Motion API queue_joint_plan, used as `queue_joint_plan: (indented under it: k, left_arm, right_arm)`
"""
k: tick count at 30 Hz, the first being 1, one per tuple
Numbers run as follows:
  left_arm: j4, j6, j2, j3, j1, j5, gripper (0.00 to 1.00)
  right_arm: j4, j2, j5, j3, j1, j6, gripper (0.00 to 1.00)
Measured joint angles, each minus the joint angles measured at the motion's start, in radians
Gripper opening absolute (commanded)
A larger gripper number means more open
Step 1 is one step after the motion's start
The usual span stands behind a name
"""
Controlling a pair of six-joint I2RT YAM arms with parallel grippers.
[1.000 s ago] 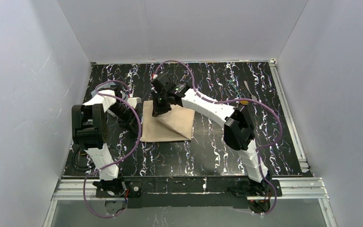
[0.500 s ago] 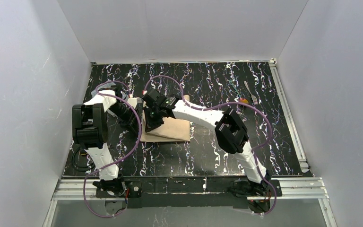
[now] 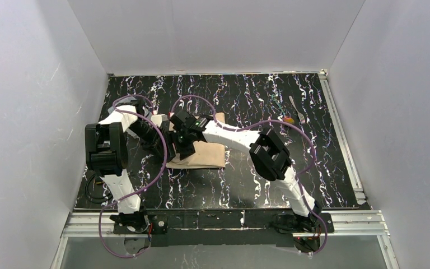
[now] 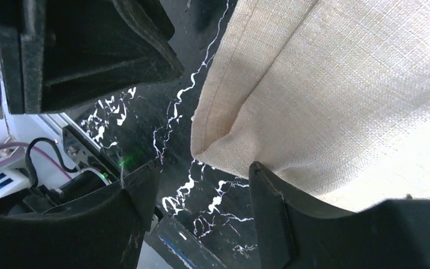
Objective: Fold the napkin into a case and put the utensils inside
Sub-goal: Fold the rectangle-folded napkin at the center of the board, then pick up the top corner of the square folded napkin from the folded napkin.
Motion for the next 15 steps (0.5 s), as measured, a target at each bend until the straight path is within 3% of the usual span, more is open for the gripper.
queue_joint_plan:
  k: [5, 11, 15]
  left_arm:
    - [-0.027, -0.003, 0.0, 0.039, 0.0, 0.015, 0.3]
    - [-0.079, -0.019, 0.0, 0.097, 0.003, 0.061, 0.33]
    - [-0.109, -0.029, -0.001, 0.122, 0.003, 0.103, 0.33]
  right_arm:
    - [0.008, -0.074, -0.038, -0.044, -0.063, -0.01, 0.65]
    - [0.024, -0.284, -0.03, -0.147, -0.299, -0.022, 0.61]
    - [0.028, -0.317, 0.041, -0.161, -0.406, -0.056, 0.56]
